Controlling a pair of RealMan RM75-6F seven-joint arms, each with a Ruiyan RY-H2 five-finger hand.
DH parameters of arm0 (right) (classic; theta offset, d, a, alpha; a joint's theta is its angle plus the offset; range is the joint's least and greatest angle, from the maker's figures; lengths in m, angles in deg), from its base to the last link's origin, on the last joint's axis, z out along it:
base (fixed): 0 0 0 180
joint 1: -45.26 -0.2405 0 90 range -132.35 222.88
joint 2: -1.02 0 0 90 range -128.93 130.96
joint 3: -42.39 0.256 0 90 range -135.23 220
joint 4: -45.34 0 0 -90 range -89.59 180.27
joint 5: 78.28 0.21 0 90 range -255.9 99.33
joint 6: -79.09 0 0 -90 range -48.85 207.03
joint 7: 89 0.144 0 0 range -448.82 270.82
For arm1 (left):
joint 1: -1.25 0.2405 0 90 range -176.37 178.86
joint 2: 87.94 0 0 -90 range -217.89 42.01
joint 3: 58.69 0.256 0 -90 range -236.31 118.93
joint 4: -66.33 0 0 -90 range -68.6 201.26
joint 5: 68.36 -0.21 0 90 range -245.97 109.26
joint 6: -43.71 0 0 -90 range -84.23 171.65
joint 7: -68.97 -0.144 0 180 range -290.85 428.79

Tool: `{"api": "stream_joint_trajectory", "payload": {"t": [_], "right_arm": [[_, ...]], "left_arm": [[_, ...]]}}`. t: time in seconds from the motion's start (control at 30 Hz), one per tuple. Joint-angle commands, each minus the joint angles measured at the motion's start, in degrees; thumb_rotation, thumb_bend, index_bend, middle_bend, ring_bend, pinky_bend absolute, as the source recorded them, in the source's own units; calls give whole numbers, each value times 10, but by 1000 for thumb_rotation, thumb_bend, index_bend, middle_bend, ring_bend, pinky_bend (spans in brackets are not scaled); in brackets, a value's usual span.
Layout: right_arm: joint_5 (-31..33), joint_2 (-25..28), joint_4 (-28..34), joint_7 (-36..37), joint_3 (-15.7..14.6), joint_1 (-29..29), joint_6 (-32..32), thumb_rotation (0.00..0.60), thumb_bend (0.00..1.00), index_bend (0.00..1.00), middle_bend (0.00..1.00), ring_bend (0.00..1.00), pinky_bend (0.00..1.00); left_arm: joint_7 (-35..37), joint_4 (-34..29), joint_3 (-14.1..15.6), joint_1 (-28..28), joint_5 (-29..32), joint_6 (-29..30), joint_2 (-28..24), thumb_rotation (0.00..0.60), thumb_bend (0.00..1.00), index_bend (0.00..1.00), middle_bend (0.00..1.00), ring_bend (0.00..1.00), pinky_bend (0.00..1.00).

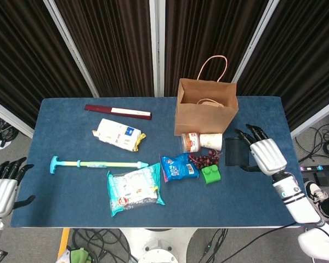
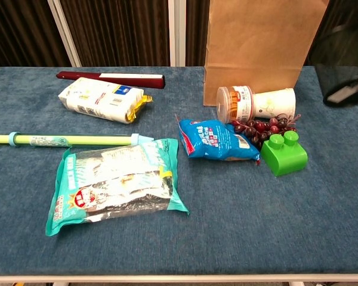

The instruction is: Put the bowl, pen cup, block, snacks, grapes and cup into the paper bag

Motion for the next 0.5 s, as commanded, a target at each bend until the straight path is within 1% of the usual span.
{"api": "stream_joint_trajectory", "payload": {"t": [0.03,0.1,0.13,0.23,0.3,0.43,0.5], "right_arm": [[-37,46,50,17,20,17,-60,600,0,85,282,0,108],[-36,61,65,16,35,19,-80,600,0,91,282,0,109],[-30,69,74,16,47,19,-90,600,0,94,282,0,109],[-1,88,85,23,80,10,-93,600,0,101,282,0,108],[25,97,85,25,99,-2,-79,600,0,104,282,0,109],[101,107,68,16,139,-41,-17,600,0,105,280,0,109],[130,104,54,11,152,-60,10,600,0,105,278,0,109]], "left_arm": [[0,-1,1,1,0,1,-1,600,4,267,198,152,112],[0,-1,1,2,-1,2,-2,600,4,267,198,152,112],[-1,-3,1,1,-1,2,-2,600,4,267,198,152,112],[-3,-5,1,1,1,0,-3,600,4,267,198,152,112],[-4,-7,1,1,1,-1,-4,600,4,267,199,152,112],[-6,-9,1,1,2,0,-4,600,4,267,198,152,112],[-6,-8,2,3,4,0,-3,600,4,267,198,152,112]]}}
